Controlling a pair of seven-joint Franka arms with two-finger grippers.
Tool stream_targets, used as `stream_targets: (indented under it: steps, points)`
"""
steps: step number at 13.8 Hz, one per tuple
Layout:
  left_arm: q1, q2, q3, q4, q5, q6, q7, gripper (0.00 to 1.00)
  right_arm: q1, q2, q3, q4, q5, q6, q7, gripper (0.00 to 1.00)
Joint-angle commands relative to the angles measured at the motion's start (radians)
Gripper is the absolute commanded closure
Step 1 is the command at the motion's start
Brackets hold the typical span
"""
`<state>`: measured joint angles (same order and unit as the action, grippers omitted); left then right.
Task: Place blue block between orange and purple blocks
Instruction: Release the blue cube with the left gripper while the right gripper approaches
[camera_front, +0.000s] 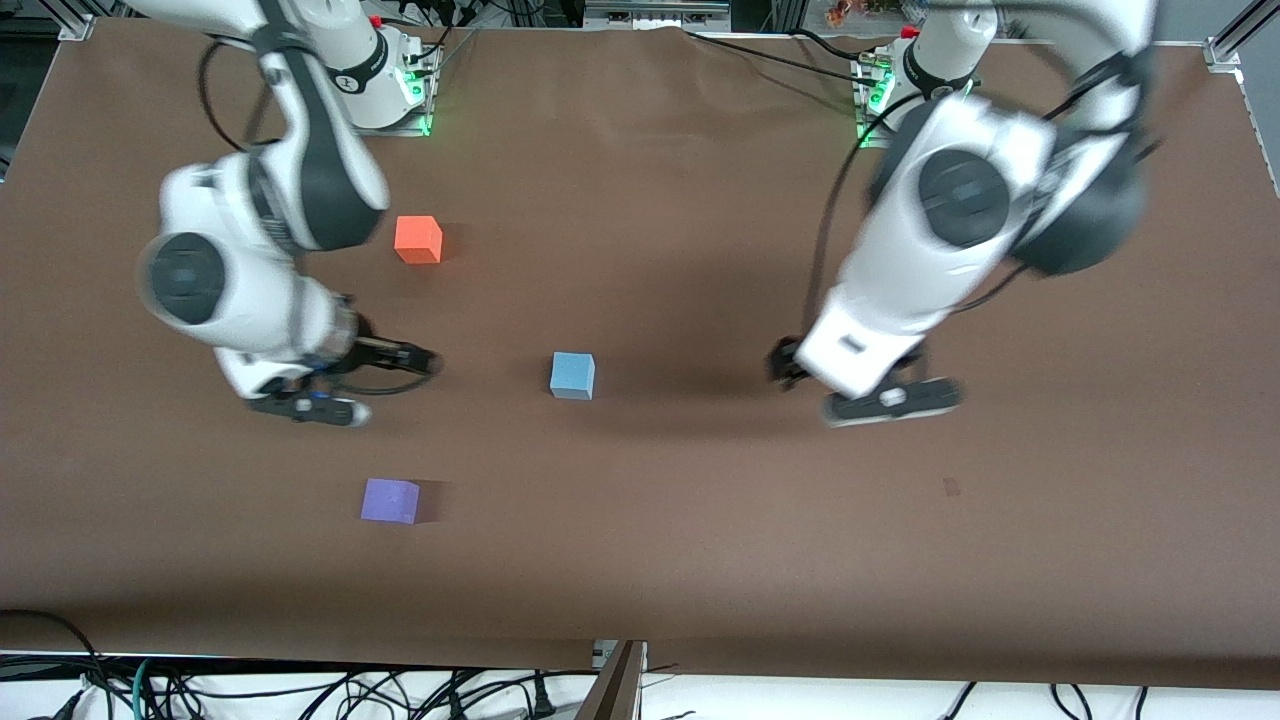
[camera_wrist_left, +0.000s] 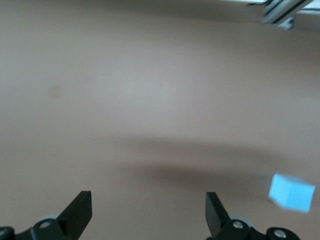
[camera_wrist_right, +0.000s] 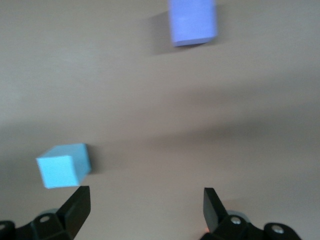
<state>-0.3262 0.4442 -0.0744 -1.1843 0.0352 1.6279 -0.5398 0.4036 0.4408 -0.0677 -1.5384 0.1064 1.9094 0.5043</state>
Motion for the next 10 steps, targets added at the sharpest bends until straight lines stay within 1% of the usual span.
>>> stream_targets:
  steps: [1,3,4,5,6,8,10]
  points:
    - [0.094,-0.224,-0.015,-0.179,-0.018,-0.109,0.127,0.00,0.085,0.064,-0.009,0.015,0.007,0.098,0.153,0.00]
    - [0.174,-0.403,-0.015,-0.369,-0.017,-0.096,0.231,0.00,0.136,0.108,-0.011,0.015,0.006,0.183,0.255,0.00]
    - [0.197,-0.461,-0.015,-0.436,-0.015,-0.079,0.262,0.00,0.153,0.130,-0.011,0.015,0.006,0.213,0.273,0.00]
    - [0.235,-0.482,-0.015,-0.467,-0.015,-0.077,0.268,0.00,0.165,0.150,-0.011,0.015,0.006,0.236,0.273,0.00]
    - [0.262,-0.478,-0.015,-0.472,-0.021,-0.073,0.271,0.00,0.175,0.169,-0.011,0.015,0.006,0.255,0.273,0.00]
    - [0.312,-0.434,-0.015,-0.471,-0.043,-0.022,0.276,0.00,0.202,0.208,-0.010,0.014,0.007,0.313,0.287,0.00]
    - [0.340,-0.426,-0.015,-0.472,-0.077,-0.017,0.290,0.00,0.224,0.242,-0.009,0.015,0.006,0.376,0.339,0.00]
